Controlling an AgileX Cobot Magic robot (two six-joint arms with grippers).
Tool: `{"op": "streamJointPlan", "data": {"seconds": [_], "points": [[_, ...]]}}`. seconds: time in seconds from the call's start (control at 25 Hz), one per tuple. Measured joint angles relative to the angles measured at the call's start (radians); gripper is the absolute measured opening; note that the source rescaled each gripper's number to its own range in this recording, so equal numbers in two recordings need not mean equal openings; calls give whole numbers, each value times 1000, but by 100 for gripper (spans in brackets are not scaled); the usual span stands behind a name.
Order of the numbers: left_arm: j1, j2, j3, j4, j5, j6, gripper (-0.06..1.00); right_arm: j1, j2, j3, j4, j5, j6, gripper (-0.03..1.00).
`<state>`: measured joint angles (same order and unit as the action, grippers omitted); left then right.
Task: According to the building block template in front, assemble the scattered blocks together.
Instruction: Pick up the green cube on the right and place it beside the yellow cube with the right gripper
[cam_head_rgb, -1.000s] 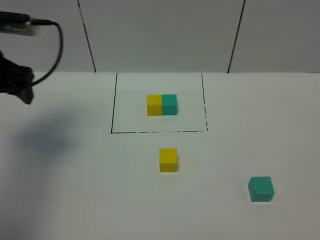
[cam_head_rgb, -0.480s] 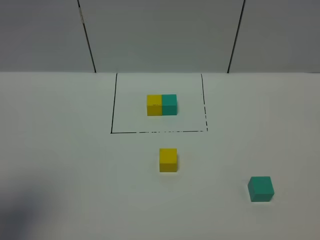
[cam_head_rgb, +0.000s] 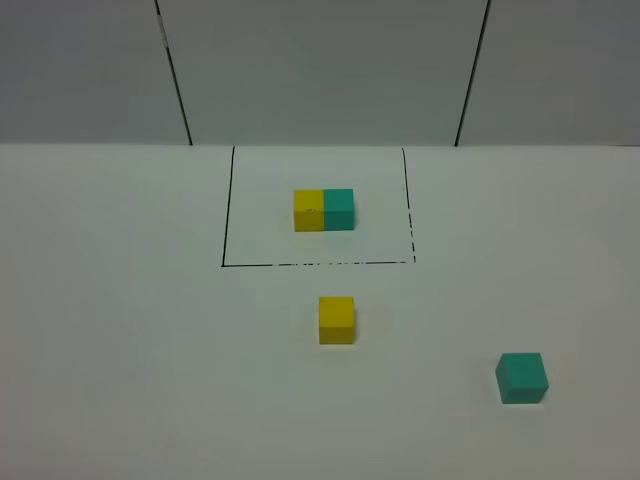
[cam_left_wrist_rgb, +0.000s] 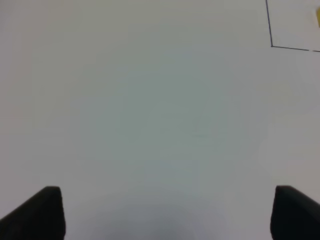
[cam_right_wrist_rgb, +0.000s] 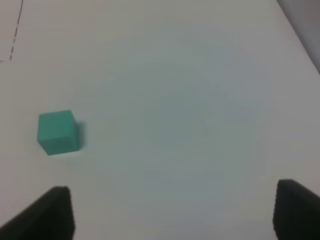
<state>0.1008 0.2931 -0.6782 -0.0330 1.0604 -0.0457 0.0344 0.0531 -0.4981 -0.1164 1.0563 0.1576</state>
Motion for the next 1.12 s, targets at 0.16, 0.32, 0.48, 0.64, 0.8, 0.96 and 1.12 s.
{"op": "streamJointPlan", "data": {"seconds": [0.16, 0.32, 0.48, 0.64, 0.8, 0.96, 1.12], "points": [[0, -121, 78, -39, -27, 31, 81, 0, 0, 0, 0, 0, 0, 63], [0, -186, 140, -43, -50, 54, 79, 0, 0, 0, 0, 0, 0, 63], [0, -233, 155, -42, -50, 64, 76, 0, 0, 0, 0, 0, 0, 63], [-7, -250, 170, -44, -37, 68, 70, 0, 0, 0, 0, 0, 0, 63], [-29, -250, 173, -49, -33, 69, 62, 0, 0, 0, 0, 0, 0, 63], [-35, -251, 173, -51, -33, 69, 54, 0, 0, 0, 0, 0, 0, 63], [-35, -251, 173, -51, -33, 69, 50, 0, 0, 0, 0, 0, 0, 63]]}}
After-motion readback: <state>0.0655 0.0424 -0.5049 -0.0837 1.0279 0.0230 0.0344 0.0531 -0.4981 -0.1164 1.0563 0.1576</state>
